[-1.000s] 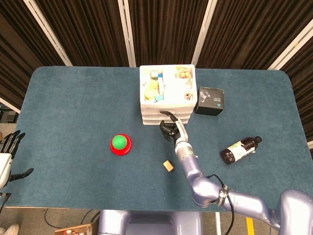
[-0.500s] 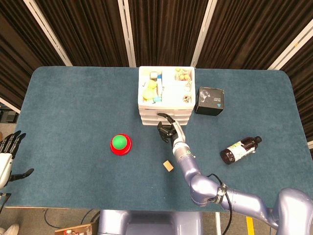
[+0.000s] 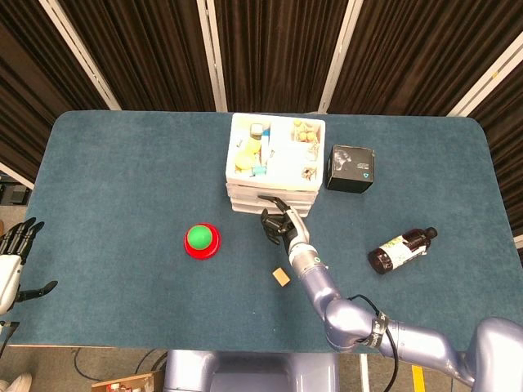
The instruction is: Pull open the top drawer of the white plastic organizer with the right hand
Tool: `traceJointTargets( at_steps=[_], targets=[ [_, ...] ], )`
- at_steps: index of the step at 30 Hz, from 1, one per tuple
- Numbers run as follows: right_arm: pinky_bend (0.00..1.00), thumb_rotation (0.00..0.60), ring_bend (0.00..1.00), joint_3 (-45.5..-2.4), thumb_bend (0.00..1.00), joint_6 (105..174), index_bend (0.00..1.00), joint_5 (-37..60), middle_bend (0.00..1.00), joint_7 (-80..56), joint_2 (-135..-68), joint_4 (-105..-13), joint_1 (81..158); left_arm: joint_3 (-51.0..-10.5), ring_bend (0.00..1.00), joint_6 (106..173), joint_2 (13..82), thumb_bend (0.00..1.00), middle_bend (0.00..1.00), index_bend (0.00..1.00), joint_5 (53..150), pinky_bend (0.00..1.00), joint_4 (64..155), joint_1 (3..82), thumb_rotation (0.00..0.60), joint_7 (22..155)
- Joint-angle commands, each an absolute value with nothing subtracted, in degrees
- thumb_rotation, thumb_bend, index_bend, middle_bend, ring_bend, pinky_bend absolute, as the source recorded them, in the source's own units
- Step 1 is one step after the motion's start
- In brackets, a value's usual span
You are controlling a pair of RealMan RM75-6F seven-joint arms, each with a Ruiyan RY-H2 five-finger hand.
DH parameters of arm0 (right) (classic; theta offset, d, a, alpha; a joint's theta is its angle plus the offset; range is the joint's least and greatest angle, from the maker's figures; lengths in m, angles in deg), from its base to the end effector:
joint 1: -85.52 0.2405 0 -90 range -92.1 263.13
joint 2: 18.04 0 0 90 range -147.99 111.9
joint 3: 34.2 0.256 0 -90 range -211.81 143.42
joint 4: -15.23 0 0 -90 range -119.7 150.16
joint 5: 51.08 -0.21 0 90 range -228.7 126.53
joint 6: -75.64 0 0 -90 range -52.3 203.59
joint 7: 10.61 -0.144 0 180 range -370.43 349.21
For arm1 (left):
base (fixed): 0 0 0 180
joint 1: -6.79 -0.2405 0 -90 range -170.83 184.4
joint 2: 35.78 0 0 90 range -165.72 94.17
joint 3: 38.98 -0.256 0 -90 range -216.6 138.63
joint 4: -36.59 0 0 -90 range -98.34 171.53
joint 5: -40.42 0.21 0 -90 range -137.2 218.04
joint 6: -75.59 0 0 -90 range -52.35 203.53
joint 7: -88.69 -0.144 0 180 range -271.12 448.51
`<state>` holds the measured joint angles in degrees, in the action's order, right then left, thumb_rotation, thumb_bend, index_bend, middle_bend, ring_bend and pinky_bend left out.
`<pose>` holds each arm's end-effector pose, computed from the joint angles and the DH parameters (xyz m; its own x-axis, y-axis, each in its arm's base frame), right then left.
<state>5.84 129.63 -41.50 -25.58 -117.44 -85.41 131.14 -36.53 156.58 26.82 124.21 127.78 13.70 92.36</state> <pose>-0.0377 -0.3457 -0.0333 -0.9438 -0.1851 0.2740 -0.3306 0.5418 -0.7728 -0.3202 0.1911 0.1620 0.3757 0.0615 0.9247 0.9264 0.0028 -0.3766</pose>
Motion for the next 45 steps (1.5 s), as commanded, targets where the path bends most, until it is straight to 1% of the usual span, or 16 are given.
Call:
traceJointTargets(
  at_steps=[1,4,11,12,14,16,18,23,27,29,33,37,40,41,45],
  targets=[
    [0.98,0.600,0.85,5.1,0.67,129.4,0.29,-41.0,0.91,-25.9,-117.0,-86.7,130.5,-36.5,0.00,156.6,26.8,0.00,0.00,0.03,124.2,0.11,127.8,13.7,0.600,92.3],
    [0.98,0.600,0.85,4.0,0.67,129.1,0.29,-40.1,0.90,-26.5,-116.5,-89.6,129.2,-36.6,0.00,156.5,26.8,0.00,0.00,0.03,124.2,0.11,127.8,13.7,0.600,92.4],
    [0.98,0.600,0.84,1.7,0.67,129.8,0.28,-38.2,0.90,-26.7,-116.0,-92.5,128.1,-36.6,0.00,156.5,26.8,0.00,0.00,0.04,124.2,0.11,127.8,13.7,0.600,92.4],
    [0.97,0.600,0.84,1.4,0.67,129.9,0.25,-38.1,0.90,-26.6,-115.9,-92.7,128.0,-36.6,0.00,156.5,26.8,0.00,0.00,0.04,124.2,0.11,127.8,13.7,0.600,92.3],
    [0.96,0.600,0.82,0.7,0.67,130.4,0.13,-37.5,0.88,-26.0,-115.8,-92.8,128.1,-36.6,0.00,156.7,26.7,0.00,0.00,0.04,124.2,0.11,127.9,13.7,0.600,92.4],
    [0.95,0.600,0.81,-0.3,0.67,131.2,0.04,-36.6,0.86,-25.1,-115.7,-92.9,128.2,-36.6,0.00,156.7,26.7,0.00,0.00,0.04,124.2,0.11,127.9,13.7,0.600,92.4],
    [0.94,0.600,0.79,-0.9,0.67,131.9,0.00,-36.2,0.85,-24.5,-115.6,-93.2,128.2,-36.5,0.00,156.6,26.7,0.00,0.00,0.04,124.1,0.11,127.9,13.7,0.600,92.4],
    [0.93,0.600,0.78,-3.4,0.65,135.0,0.00,-33.8,0.83,-21.9,-114.7,-95.4,127.7,-36.5,0.00,156.6,26.7,0.00,0.00,0.04,124.0,0.11,127.9,13.7,0.600,92.5],
    [0.93,0.600,0.78,-6.7,0.64,140.6,0.00,-29.6,0.83,-19.1,-114.1,-99.9,126.4,-36.6,0.00,156.8,26.7,0.00,0.00,0.04,124.2,0.11,127.9,13.7,0.600,92.4],
    [0.93,0.600,0.78,-8.8,0.64,144.0,0.02,-26.1,0.83,-17.2,-113.7,-102.9,125.5,-36.6,0.00,157.1,26.8,0.00,0.00,0.04,124.4,0.11,127.9,13.6,0.600,92.5],
    [0.93,0.600,0.78,-12.8,0.63,150.9,0.11,-17.8,0.83,-12.8,-113.6,-107.3,124.0,-36.7,0.00,157.6,26.9,0.00,0.00,0.04,124.8,0.11,127.8,13.4,0.600,92.3],
    [0.93,0.600,0.78,-15.0,0.63,155.5,0.15,-11.7,0.83,-5.8,-112.7,-108.5,124.2,-36.7,0.00,157.8,27.0,0.00,0.00,0.04,124.8,0.11,127.8,13.3,0.600,92.1],
    [0.93,0.600,0.78,-14.6,0.63,155.9,0.15,-12.3,0.83,-1.1,-110.8,-108.8,125.1,-36.6,0.00,158.0,27.0,0.01,0.00,0.04,124.7,0.11,127.9,13.2,0.600,92.0],
    [0.93,0.600,0.78,-14.3,0.63,156.1,0.15,-12.9,0.83,3.4,-108.8,-107.5,126.2,-36.6,0.00,158.1,27.1,0.01,0.00,0.04,124.6,0.11,127.8,13.1,0.600,92.0],
    [0.93,0.600,0.78,-12.3,0.63,154.3,0.15,-18.0,0.84,10.1,-105.3,-106.6,128.6,-36.5,0.00,158.2,27.1,0.01,0.00,0.04,124.6,0.11,127.8,13.1,0.600,91.9]
  ],
)
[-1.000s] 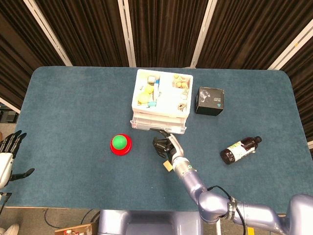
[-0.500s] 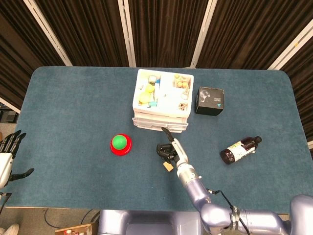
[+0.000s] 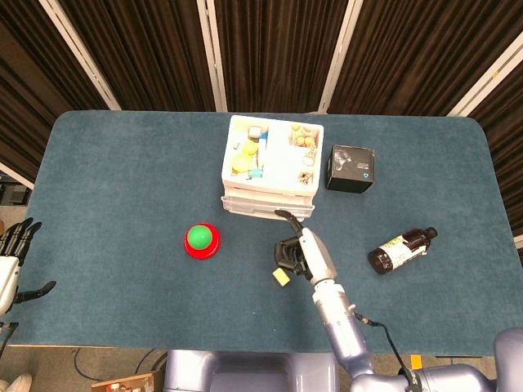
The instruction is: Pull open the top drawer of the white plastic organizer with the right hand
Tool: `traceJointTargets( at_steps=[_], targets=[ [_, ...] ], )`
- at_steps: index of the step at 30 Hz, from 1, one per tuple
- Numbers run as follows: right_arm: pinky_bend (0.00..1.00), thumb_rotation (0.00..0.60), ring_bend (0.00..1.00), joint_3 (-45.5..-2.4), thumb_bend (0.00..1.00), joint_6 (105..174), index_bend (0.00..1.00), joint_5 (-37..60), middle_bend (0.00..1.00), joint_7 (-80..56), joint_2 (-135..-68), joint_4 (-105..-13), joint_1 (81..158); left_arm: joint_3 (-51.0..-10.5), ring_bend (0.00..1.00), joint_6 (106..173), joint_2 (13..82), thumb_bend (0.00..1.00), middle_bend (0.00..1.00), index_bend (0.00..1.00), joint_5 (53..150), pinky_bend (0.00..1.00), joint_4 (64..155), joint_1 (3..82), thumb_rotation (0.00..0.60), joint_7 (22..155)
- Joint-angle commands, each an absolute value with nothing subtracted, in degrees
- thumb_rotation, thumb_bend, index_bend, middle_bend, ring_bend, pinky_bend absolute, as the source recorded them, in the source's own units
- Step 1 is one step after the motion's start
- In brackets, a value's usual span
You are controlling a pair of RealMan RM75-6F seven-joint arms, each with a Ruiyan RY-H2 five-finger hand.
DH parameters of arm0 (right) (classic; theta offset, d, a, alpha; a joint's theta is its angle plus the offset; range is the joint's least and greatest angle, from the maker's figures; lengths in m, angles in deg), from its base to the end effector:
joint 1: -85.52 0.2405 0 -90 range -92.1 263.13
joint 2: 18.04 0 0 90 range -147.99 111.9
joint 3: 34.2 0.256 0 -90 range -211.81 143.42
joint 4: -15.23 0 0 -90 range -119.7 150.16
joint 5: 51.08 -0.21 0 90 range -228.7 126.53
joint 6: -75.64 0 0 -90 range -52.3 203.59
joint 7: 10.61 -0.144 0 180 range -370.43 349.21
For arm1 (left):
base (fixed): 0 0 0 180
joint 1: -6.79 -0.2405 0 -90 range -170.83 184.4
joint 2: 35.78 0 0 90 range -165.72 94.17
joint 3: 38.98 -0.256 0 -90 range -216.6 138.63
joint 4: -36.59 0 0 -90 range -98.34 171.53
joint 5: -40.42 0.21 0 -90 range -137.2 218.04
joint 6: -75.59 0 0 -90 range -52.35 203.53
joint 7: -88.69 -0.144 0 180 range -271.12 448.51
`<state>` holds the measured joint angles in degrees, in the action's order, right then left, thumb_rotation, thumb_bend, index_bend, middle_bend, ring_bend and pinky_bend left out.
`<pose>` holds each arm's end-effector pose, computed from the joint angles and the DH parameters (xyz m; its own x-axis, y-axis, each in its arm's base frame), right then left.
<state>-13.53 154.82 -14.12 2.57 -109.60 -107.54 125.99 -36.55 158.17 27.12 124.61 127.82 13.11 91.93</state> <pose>-0.0536 -0.2712 0.0208 -0.4227 -0.3490 0.8363 -0.9032 0.0864 -0.4205 -0.3191 0.1879 0.1633 0.3782 0.0391 0.9249 0.9255 0.0031 -0.3786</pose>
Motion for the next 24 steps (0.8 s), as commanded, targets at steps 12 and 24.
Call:
traceJointTargets(
  at_steps=[12,24],
  targets=[
    [0.93,0.600,0.80,-10.3,0.63,149.0,0.15,-28.6,0.85,16.2,-102.4,-102.4,132.7,-36.5,0.00,157.6,27.1,0.01,0.00,0.04,124.3,0.11,127.9,13.3,0.600,91.9],
    [0.94,0.600,0.81,-9.4,0.63,147.3,0.36,-29.8,0.86,15.5,-105.8,-96.8,135.5,-36.3,0.00,156.9,27.0,0.01,0.00,0.04,123.6,0.11,127.9,13.5,0.600,92.3]
  ],
)
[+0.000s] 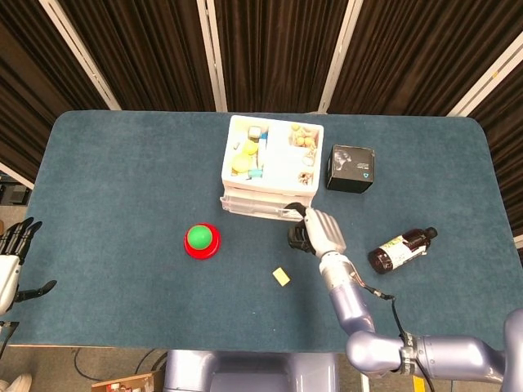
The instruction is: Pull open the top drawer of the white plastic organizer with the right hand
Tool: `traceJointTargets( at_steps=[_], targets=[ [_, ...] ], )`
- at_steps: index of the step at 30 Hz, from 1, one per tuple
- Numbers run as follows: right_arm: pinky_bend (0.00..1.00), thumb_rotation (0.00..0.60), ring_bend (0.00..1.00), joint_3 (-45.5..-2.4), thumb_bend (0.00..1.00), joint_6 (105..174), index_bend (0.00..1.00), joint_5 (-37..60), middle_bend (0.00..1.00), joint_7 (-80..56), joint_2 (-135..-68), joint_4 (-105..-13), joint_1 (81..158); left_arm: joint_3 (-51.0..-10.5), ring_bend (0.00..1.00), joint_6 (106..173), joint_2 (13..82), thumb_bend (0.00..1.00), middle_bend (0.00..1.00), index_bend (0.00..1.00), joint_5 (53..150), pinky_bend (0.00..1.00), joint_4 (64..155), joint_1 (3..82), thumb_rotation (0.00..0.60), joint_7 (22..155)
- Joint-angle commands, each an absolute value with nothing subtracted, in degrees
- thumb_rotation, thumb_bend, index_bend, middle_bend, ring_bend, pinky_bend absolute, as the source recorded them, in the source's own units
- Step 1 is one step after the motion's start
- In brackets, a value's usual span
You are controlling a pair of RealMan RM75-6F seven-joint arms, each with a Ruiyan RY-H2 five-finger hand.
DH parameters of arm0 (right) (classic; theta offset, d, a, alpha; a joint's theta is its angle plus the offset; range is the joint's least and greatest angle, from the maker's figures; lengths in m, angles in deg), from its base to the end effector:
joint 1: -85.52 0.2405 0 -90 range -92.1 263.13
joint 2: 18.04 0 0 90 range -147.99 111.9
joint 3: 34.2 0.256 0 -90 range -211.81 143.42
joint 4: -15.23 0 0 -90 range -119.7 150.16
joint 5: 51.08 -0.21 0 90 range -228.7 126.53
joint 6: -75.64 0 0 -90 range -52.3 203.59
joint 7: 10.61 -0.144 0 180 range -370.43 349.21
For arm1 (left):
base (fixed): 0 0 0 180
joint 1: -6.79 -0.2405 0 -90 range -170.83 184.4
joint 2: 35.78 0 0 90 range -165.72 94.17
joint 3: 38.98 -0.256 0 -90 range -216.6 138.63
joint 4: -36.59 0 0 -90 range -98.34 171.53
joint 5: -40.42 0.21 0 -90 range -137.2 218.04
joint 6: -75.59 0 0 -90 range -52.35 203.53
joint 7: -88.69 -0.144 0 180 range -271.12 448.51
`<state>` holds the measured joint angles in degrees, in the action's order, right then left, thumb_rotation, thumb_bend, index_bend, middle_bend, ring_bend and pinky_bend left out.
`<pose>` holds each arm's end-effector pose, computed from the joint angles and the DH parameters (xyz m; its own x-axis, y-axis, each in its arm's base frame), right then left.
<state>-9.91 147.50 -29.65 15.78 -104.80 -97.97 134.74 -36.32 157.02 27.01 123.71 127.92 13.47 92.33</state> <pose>-0.0635 -0.3226 0.0176 -0.1200 -0.3900 0.9130 -0.9924 0.0740 -0.0988 -0.3206 0.1906 0.1626 0.3694 0.0518 0.9278 0.9287 0.0140 -0.3705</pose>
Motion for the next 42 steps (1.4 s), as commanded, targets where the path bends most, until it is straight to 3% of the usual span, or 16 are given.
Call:
traceJointTargets(
  at_steps=[1,10,42],
  targets=[
    [0.94,0.600,0.81,-9.2,0.63,147.3,0.37,-29.9,0.87,15.5,-106.2,-96.3,135.8,-36.3,0.00,156.9,27.0,0.01,0.00,0.04,123.5,0.11,128.0,13.5,0.600,92.3],
    [0.95,0.600,0.81,-8.1,0.63,147.9,0.42,-30.4,0.87,15.3,-108.7,-94.2,137.6,-36.1,0.00,156.5,26.8,0.01,0.00,0.04,123.2,0.11,128.0,13.6,0.600,92.8],
    [0.95,0.600,0.81,-13.5,0.63,151.7,0.40,-23.8,0.87,11.8,-106.9,-104.8,131.6,-36.1,0.00,156.5,26.9,0.01,0.00,0.05,122.9,0.11,128.3,13.7,0.600,92.2]
  ],
)
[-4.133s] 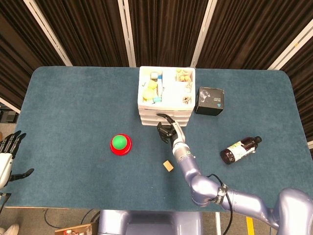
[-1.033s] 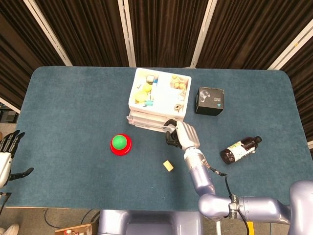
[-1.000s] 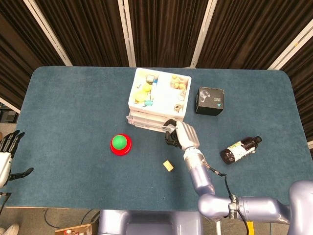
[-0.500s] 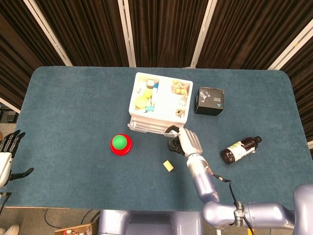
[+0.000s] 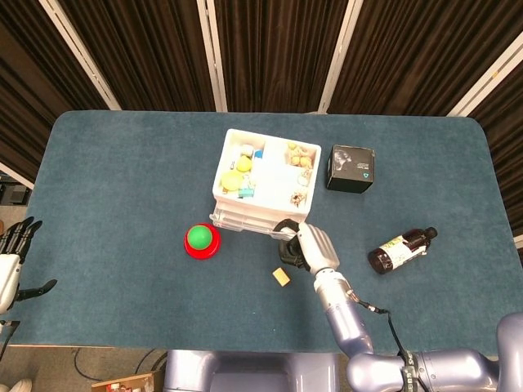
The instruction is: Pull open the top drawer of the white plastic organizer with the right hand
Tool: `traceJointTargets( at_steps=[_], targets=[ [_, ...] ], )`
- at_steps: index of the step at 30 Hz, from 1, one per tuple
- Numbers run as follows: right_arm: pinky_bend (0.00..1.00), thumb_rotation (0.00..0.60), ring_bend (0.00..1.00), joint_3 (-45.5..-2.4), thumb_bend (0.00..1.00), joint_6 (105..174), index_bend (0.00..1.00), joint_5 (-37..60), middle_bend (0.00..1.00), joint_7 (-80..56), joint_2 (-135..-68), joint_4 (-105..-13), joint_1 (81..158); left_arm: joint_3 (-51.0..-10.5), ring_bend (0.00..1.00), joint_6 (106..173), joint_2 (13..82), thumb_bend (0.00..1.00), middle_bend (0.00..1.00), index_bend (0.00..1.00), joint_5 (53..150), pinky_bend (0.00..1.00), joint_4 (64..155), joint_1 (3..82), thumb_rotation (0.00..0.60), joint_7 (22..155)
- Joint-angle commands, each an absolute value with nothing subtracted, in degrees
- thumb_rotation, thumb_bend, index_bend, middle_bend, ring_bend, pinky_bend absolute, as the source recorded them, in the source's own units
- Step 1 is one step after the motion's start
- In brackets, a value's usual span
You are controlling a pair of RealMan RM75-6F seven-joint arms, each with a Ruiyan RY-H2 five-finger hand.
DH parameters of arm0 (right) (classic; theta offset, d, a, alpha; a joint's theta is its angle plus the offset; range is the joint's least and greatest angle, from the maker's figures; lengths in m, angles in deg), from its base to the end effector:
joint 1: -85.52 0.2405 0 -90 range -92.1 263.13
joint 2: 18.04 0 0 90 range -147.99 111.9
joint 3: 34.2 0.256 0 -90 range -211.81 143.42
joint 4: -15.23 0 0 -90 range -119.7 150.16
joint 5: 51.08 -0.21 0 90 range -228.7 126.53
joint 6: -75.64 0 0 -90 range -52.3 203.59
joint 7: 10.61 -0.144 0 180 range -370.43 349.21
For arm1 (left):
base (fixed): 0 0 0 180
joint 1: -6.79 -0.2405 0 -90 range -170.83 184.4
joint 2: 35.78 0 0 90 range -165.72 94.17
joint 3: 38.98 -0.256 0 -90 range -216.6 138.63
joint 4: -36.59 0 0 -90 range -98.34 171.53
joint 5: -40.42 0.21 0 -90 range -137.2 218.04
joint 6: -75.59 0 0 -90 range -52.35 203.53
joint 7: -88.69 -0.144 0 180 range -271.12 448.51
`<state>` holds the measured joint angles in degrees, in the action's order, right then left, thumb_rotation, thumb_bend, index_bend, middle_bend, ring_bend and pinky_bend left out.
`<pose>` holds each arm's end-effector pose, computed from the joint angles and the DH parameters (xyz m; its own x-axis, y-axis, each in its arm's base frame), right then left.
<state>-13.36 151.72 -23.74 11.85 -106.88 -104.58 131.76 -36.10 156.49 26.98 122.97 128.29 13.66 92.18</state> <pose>-0.0570 -0.2871 0.0122 -0.2085 -0.4196 0.8835 -0.9777 0.0673 -0.1988 -0.3205 0.1922 0.1622 0.3641 0.0559 0.9297 0.9304 0.0232 -0.3658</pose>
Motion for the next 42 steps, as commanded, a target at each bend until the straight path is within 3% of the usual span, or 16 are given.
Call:
traceJointTargets(
  at_steps=[1,12,42],
  targets=[
    [0.95,0.600,0.81,-13.5,0.63,151.6,0.39,-23.9,0.87,11.7,-106.9,-105.0,131.5,-36.1,0.00,156.4,26.9,0.01,0.00,0.05,122.9,0.11,128.3,13.7,0.600,92.3],
    [0.95,0.600,0.81,-13.9,0.63,151.0,0.25,-23.3,0.87,12.1,-106.5,-106.4,131.4,-36.1,0.00,156.1,26.9,0.01,0.00,0.05,122.7,0.11,128.4,13.8,0.600,92.1],
    [0.95,0.600,0.81,-19.1,0.63,152.0,0.28,-18.0,0.87,11.0,-102.1,-114.9,127.0,-35.9,0.00,155.5,26.9,0.01,0.00,0.05,121.9,0.11,128.7,14.0,0.600,91.7]
  ],
)
